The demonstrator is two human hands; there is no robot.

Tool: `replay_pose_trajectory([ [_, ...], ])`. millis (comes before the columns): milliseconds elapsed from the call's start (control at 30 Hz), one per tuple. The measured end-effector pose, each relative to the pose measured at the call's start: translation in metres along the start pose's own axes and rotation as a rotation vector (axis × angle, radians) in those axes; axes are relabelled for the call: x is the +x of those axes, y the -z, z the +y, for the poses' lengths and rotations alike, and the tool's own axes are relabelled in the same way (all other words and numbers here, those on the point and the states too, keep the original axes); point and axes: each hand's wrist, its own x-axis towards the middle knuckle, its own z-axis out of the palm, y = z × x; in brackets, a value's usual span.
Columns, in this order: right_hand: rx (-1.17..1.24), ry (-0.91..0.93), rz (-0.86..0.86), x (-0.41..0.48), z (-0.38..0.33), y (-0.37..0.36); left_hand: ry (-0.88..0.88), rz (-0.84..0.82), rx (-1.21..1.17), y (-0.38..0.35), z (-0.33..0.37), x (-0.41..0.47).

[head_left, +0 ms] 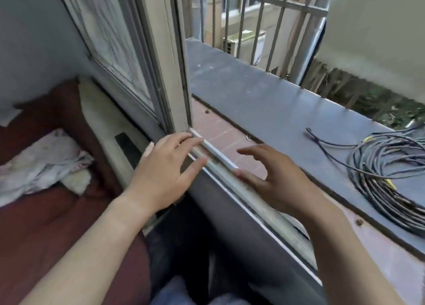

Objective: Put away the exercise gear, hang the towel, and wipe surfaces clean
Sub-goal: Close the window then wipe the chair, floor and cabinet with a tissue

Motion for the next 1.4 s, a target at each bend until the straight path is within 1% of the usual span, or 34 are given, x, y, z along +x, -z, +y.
replay_pose_trajectory([
  [100, 0.089, 0.118, -0.118, 0.004, -0.021, -0.034, 0.187, 0.025, 0.042, 0.001, -0.011, -0.059],
  [233, 0.148, 0.272, -0.332, -0.003, -0.060, -0.092, 0.447, -0.004, 0.126, 0.012, -0.029, -0.144],
  [367, 0.200, 0.434, -0.534, -0.020, -0.105, -0.124, 0.678, 0.077, 0.159, 0.028, -0.035, -0.222],
  [433, 0.198, 0.500, -0.567, -0.024, -0.124, -0.131, 0.755, 0.118, 0.156, 0.033, -0.035, -0.250],
  [533, 0.181, 0.562, -0.600, -0.032, -0.148, -0.138, 0.830, 0.169, 0.118, 0.035, -0.035, -0.282],
  [700, 0.186, 0.660, -0.659, -0.061, -0.198, -0.156, 0.903, 0.264, 0.087, 0.045, -0.030, -0.338],
  [867, 0.171, 0.750, -0.707, -0.106, -0.260, -0.181, 1.003, 0.342, 0.063, 0.067, -0.030, -0.417],
  [1000, 0.208, 0.827, -0.717, -0.153, -0.320, -0.208, 1.073, 0.388, 0.062, 0.088, -0.031, -0.493],
  [1233, 0.236, 1.060, -0.865, -0.268, -0.453, -0.279, 1.278, 0.518, 0.140, 0.122, -0.028, -0.666],
  [1400, 0.217, 1.223, -0.973, -0.334, -0.526, -0.318, 1.435, 0.585, 0.157, 0.129, -0.019, -0.761],
])
